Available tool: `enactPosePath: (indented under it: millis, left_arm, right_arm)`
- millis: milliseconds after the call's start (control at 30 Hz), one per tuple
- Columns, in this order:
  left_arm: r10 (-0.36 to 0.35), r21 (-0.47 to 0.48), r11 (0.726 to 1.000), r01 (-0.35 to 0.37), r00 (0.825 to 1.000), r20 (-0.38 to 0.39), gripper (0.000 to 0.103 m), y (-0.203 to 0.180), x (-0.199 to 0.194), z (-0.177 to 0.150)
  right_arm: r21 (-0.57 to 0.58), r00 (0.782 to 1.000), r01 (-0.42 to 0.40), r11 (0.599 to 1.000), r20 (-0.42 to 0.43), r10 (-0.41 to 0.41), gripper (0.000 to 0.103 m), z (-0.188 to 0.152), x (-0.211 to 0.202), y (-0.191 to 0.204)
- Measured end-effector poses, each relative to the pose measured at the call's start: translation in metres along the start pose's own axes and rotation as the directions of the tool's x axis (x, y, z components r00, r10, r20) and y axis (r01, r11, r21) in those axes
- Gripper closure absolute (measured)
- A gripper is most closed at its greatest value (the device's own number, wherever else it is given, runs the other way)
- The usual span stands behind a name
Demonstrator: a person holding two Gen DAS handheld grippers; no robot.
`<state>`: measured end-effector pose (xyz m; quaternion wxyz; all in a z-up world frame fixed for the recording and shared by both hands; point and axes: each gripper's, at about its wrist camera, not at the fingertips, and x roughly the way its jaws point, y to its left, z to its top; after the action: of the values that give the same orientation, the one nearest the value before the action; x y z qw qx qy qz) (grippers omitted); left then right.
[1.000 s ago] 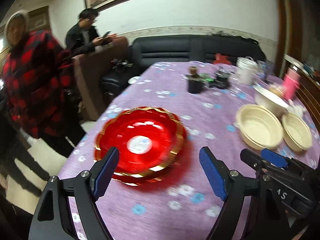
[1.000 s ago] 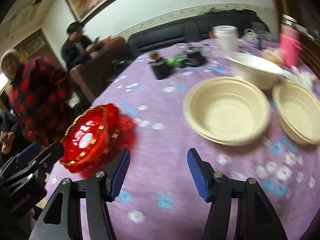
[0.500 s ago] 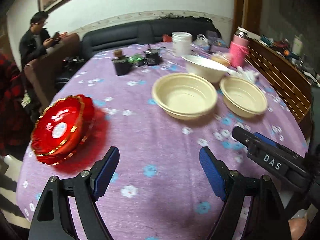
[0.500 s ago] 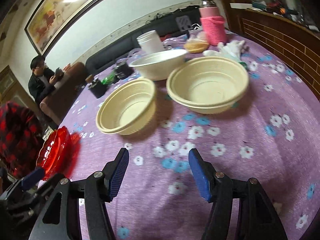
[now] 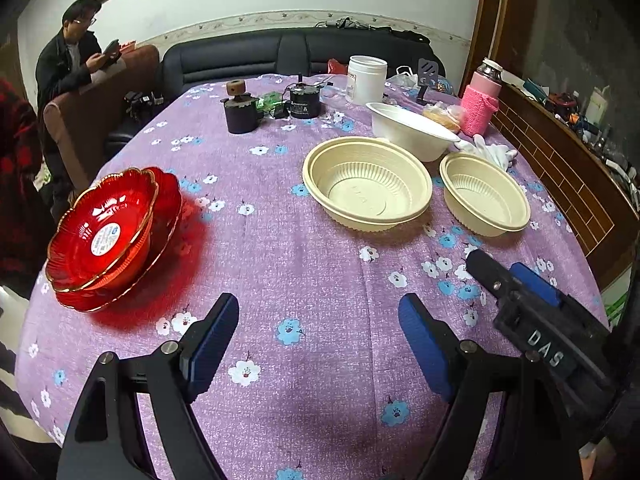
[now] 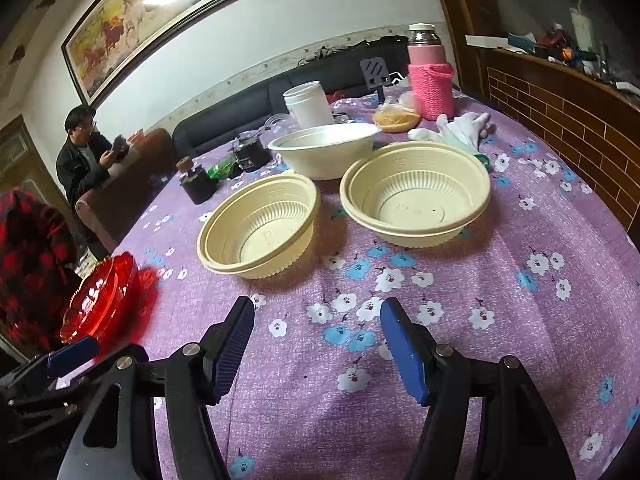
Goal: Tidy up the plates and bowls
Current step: 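Open the right tool and move toward the cream plastic bowls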
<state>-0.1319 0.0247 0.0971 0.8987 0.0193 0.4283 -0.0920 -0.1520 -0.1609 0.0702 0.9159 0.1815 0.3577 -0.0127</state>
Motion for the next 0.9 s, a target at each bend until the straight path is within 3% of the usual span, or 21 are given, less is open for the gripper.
enactPosePath:
  millis: [200, 300, 533, 733, 900]
  left_arm:
    - [-0.05, 0.006, 0.999, 0.051, 0.998, -0.045, 0.022, 0.0, 0.009, 0.01]
    - [-0.075, -0.011, 0.997, 0.074, 0.997, -0.015, 0.022, 0.007, -0.001, 0.034]
    - [-0.009, -0.021, 1.0, 0.012, 0.993, 0.118, 0.021, 0.03, -0.039, 0.097]
    - [0.018, -0.056, 0.998, -0.011, 0.992, 0.127, 0.021, 0.048, -0.036, 0.11]
    - [0.044, -0.033, 0.999, -0.04, 0.993, 0.107, 0.021, 0.04, -0.016, 0.1]
  right_arm:
    - [0.026, 1.0, 0.016, 1.0, -0.019, -0.016, 0.032, 0.0, 0.009, -0.009]
    - [0.038, 1.0, 0.024, 0.999, -0.02, -0.024, 0.032, 0.004, 0.009, -0.013]
    - [0.037, 0.999, 0.034, 0.999, -0.021, -0.034, 0.03, 0.004, 0.009, -0.016]
    - [0.027, 0.998, 0.038, 0.999, -0.057, -0.036, 0.03, 0.0, 0.021, -0.013]
    - [0.028, 0.997, 0.015, 1.0, -0.074, -0.013, 0.03, 0.01, 0.028, -0.005]
